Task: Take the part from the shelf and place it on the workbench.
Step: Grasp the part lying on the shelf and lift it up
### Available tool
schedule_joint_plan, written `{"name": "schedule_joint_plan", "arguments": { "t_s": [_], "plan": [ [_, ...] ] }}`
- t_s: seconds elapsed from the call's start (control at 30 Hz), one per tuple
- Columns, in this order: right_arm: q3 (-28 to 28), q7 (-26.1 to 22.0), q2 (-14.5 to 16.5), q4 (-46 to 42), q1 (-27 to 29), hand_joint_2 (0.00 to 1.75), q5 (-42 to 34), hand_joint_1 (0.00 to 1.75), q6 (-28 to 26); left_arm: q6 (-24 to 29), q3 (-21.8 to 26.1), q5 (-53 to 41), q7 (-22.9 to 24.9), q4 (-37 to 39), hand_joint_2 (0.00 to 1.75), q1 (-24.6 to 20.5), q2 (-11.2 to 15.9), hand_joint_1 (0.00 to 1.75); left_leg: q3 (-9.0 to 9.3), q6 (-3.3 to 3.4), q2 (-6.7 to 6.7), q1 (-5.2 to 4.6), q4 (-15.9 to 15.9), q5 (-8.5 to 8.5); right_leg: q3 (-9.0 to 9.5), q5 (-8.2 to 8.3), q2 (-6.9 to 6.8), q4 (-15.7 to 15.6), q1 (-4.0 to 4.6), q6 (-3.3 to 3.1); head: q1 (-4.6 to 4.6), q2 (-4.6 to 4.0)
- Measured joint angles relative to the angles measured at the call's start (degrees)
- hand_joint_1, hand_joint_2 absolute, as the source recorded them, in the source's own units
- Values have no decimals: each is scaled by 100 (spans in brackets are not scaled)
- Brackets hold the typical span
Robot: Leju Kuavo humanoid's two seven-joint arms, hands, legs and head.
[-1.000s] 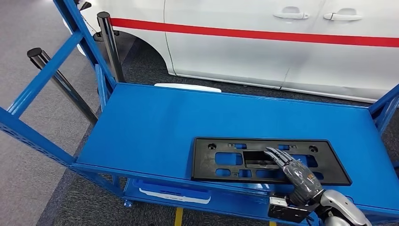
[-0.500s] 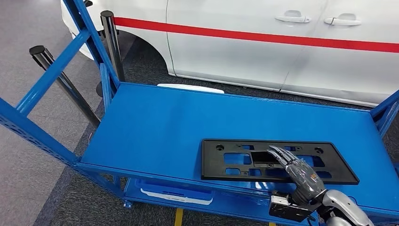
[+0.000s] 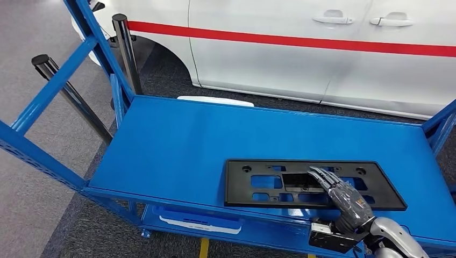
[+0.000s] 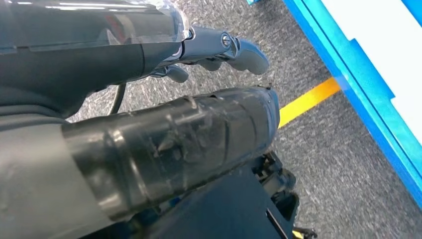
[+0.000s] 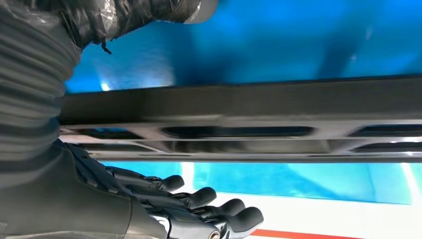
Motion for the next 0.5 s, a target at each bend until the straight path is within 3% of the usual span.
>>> {"name": "schedule_joint_plan", "arguments": {
  "t_s": [0.07,0.13,0.17,0.2,0.23,0.3,0.33,0.4,0.5],
  "plan": [
    [0,-2,1,-1,-4,175,32,0,-43,0,0,1,5,0,0,1,0,0,-220,-51,6,15,497,-307,14,11,-18,-26,-12,-63,-1,0],
    [0,2,4,-1,3,175,111,0,-136,0,0,2,10,0,0,15,0,0,-567,-78,7,28,1236,-624,11,8,-29,-25,-7,-87,-2,0],
    [0,5,10,0,11,175,161,0,-199,0,0,2,13,0,0,26,0,0,-677,-87,8,34,1464,-668,12,7,-32,-24,-6,-88,-2,0],
    [0,10,20,1,19,175,212,0,-270,1,0,2,14,0,0,38,0,0,-695,-91,8,41,1492,-603,16,5,-31,-22,-6,-89,-2,0],
    [0,16,36,3,25,175,261,0,-348,1,0,2,15,0,0,47,1,0,-603,-88,8,48,1289,-435,24,3,-27,-20,-6,-88,-2,0],
    [-1,25,80,10,29,175,350,0,-500,3,0,2,15,0,0,49,2,0,-243,-59,8,50,517,-42,39,-10,-18,-11,1,-71,-2,0],
    [-1,21,103,18,28,175,373,0,-547,3,0,1,16,0,0,45,2,0,-90,-41,7,45,183,72,36,-14,-14,-2,9,-52,-1,0],
    [-2,-43,147,50,3,175,312,0,-507,-1,-7,-17,24,0,0,40,2,0,21,-14,2,29,-93,107,15,-6,-11,4,25,0,1,0],
    [25,-230,256,175,-211,175,66,0,-221,-21,-32,-76,63,0,0,38,3,0,40,69,13,43,-180,163,-17,-40,-8,48,2,88,5,0]
  ]
}}
